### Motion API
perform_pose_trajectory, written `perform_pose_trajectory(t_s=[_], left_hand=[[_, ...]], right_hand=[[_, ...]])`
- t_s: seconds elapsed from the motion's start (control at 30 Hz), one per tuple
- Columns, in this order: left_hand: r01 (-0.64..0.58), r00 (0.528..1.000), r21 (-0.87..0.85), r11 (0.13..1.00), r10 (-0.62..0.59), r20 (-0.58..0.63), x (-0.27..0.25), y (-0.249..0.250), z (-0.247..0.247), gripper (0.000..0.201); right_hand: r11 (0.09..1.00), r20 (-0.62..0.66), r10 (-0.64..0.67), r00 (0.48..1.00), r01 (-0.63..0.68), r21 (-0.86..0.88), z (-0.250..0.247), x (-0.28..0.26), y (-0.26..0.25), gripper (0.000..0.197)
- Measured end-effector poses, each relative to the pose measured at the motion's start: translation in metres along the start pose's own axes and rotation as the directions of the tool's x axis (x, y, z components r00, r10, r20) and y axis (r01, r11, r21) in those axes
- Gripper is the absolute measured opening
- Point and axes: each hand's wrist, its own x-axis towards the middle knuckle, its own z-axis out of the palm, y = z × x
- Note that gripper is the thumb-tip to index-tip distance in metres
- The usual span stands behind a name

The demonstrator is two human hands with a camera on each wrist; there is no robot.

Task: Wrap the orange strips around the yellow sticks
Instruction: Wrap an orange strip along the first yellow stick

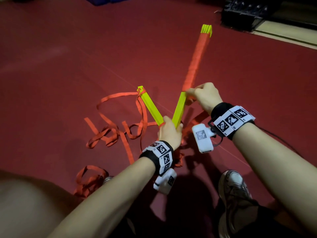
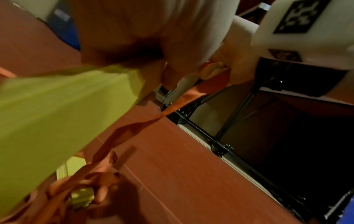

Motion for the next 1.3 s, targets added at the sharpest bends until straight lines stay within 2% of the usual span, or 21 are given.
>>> perform_pose_trajectory(t_s=[0.07,0.13,0.2,0.23,0.27,0.33,0.4,0.43,0.53,0.6,0.67,0.73,0.8,0.83,0.87,0.93,1.07,1.13,1.2,1.23,1.3], left_hand=[[-0.030,0.999,0.075,0.997,0.031,-0.015,0.001,0.000,0.004,0.039],[-0.075,0.997,0.095,0.993,0.071,0.042,0.004,-0.001,0.007,0.047],[-0.069,0.987,-0.026,0.997,0.072,0.146,0.007,-0.003,0.005,0.064],[-0.020,0.980,-0.170,0.985,0.052,0.190,0.008,-0.004,0.002,0.071],[0.064,0.973,-0.340,0.938,0.018,0.232,0.012,-0.007,-0.002,0.071],[0.196,0.933,-0.593,0.781,0.037,0.357,0.016,-0.014,-0.009,0.050],[0.301,0.878,-0.672,0.676,0.078,0.472,0.014,-0.017,-0.016,0.038],[0.319,0.859,-0.682,0.658,0.103,0.501,0.012,-0.018,-0.019,0.037],[0.293,0.853,-0.679,0.673,0.136,0.504,0.006,-0.016,-0.021,0.026],[0.269,0.889,-0.676,0.687,0.094,0.449,0.007,-0.013,-0.020,0.018],[0.195,0.940,-0.684,0.703,0.064,0.334,0.011,-0.012,-0.017,0.018],[0.013,0.974,-0.580,0.815,0.121,0.192,0.017,-0.013,-0.016,0.017],[-0.167,0.977,-0.265,0.950,0.196,0.088,0.016,-0.013,-0.018,0.019],[-0.212,0.975,-0.082,0.974,0.217,0.044,0.014,-0.013,-0.017,0.027],[-0.239,0.971,0.068,0.969,0.239,0.014,0.012,-0.012,-0.016,0.037],[-0.277,0.958,0.214,0.937,0.287,-0.018,0.007,-0.009,-0.011,0.045],[-0.347,0.934,0.288,0.893,0.355,0.024,0.003,-0.011,-0.005,0.068],[-0.321,0.946,0.153,0.935,0.311,0.088,0.012,-0.015,-0.005,0.076],[-0.218,0.964,-0.041,0.975,0.222,0.147,0.019,-0.016,-0.008,0.076],[-0.133,0.970,-0.177,0.975,0.164,0.178,0.020,-0.015,-0.010,0.070],[0.002,0.954,-0.425,0.905,0.126,0.273,0.018,-0.015,-0.013,0.037]], right_hand=[[1.000,0.026,0.003,1.000,-0.002,-0.007,0.004,0.001,0.000,0.043],[1.000,-0.003,0.010,1.000,-0.010,0.008,0.005,0.005,0.002,0.042],[0.998,0.001,0.026,1.000,-0.026,0.061,0.001,0.008,0.005,0.040],[0.994,0.037,0.023,0.999,-0.026,0.108,0.000,0.010,0.006,0.040],[0.986,0.080,0.004,0.997,-0.017,0.164,-0.002,0.010,0.006,0.039],[0.964,0.166,-0.040,0.985,-0.006,0.266,-0.004,0.007,0.004,0.031],[0.944,0.212,-0.064,0.975,-0.009,0.329,-0.005,0.005,0.003,0.036],[0.936,0.221,-0.071,0.973,-0.011,0.351,-0.005,0.005,0.003,0.041],[0.945,0.166,-0.065,0.984,0.008,0.327,-0.002,0.007,0.005,0.042],[0.969,0.069,-0.046,0.997,0.027,0.247,0.000,0.010,0.009,0.042],[0.984,-0.008,-0.007,1.000,0.009,0.180,-0.001,0.010,0.010,0.036],[0.994,-0.066,0.013,0.998,-0.006,0.108,-0.004,0.009,0.011,0.033],[1.000,-0.099,-0.002,0.995,0.004,0.016,-0.005,0.008,0.011,0.035],[1.000,-0.099,-0.012,0.995,0.011,-0.009,-0.003,0.008,0.010,0.038],[1.000,-0.087,-0.016,0.996,0.014,-0.023,-0.001,0.006,0.009,0.042],[0.999,-0.052,-0.015,0.999,0.013,-0.031,0.004,0.004,0.007,0.050],[0.997,-0.094,0.023,0.995,-0.016,0.076,0.005,0.009,0.015,0.045],[0.983,-0.052,0.062,0.997,-0.052,0.178,0.003,0.014,0.021,0.042],[0.955,0.050,0.057,0.997,-0.069,0.288,-0.001,0.015,0.023,0.046],[0.942,0.105,0.038,0.994,-0.071,0.329,-0.003,0.014,0.024,0.048],[0.919,0.216,-0.020,0.976,-0.067,0.390,-0.006,0.010,0.024,0.038]])
